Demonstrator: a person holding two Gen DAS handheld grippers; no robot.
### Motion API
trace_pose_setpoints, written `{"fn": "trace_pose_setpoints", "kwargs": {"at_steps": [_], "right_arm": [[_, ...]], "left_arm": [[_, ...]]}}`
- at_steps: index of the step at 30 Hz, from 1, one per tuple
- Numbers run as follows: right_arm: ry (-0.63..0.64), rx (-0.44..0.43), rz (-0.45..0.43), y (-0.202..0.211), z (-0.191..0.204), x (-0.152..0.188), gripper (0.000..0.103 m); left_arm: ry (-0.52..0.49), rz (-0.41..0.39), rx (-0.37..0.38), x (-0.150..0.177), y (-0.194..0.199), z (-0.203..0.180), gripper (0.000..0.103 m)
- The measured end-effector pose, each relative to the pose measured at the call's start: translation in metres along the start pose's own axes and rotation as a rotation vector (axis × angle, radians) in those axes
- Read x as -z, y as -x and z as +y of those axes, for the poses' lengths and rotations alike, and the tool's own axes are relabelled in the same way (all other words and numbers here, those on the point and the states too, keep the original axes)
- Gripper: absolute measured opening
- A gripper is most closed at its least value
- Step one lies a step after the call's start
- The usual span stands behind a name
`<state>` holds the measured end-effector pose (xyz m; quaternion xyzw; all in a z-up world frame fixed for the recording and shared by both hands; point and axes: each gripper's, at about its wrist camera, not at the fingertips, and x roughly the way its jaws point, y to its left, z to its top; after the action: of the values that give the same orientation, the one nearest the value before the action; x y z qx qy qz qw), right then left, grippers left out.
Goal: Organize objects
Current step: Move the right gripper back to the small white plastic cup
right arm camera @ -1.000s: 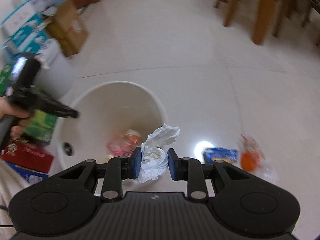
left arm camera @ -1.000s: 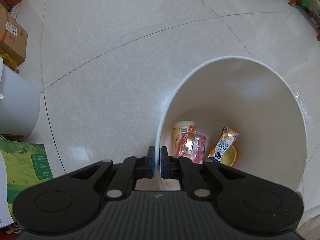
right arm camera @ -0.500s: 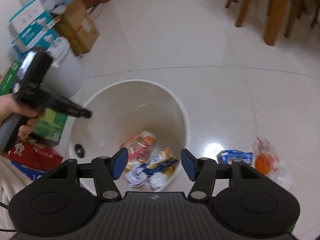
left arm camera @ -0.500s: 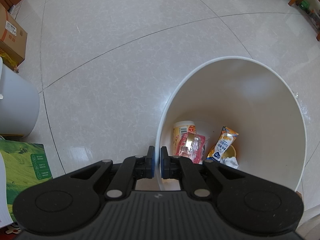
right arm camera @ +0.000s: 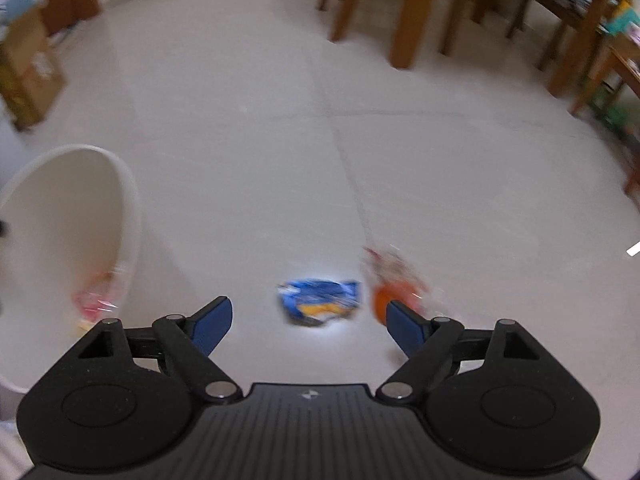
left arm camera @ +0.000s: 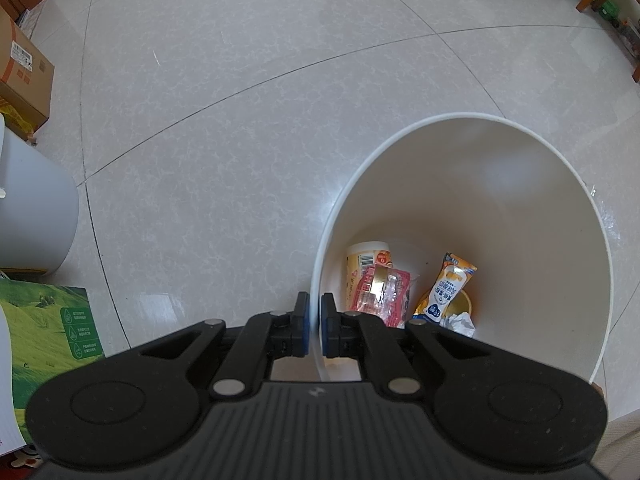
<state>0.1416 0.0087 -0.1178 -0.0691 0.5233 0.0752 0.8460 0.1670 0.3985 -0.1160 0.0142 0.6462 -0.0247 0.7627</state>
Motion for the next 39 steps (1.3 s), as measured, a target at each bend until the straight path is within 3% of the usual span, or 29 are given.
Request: {"fn": "trace_pose_setpoints", "kwargs": {"at_steps": [4, 8, 12, 15, 23, 39], "right_arm": [[-0.068, 0.082, 0.063, -0.034, -0.033, 0.018, 0.088], [-0.196, 0.129, 0.183, -0.075, -0.071, 0.044, 0.088], [-0.335, 0.125, 0.283, -0.109, -0.102, 0.072, 0.088], [-0.361, 0.123, 0.334, -0.124, -0.113, 0.086, 0.088], [-0.385, 0.111, 0.373, -0.16, -0.131, 0.106, 0.087], [-0.365, 0.132, 0.439, -0.219, -0.135, 0.129, 0.059]], "left_arm": [[0.002, 0.0, 0.001, 0.0, 0.0, 0.001, 0.003], [-0.003, -0.001, -0.002, 0.0, 0.0, 0.001, 0.003], [-0.005, -0.001, -0.005, 0.0, -0.001, 0.0, 0.003], [-0.006, -0.001, -0.007, 0.0, -0.001, -0.001, 0.003], [0.001, 0.002, -0.001, 0.0, 0.0, -0.001, 0.003], [0.004, 0.006, 0.0, -0.001, 0.0, 0.002, 0.003]]}}
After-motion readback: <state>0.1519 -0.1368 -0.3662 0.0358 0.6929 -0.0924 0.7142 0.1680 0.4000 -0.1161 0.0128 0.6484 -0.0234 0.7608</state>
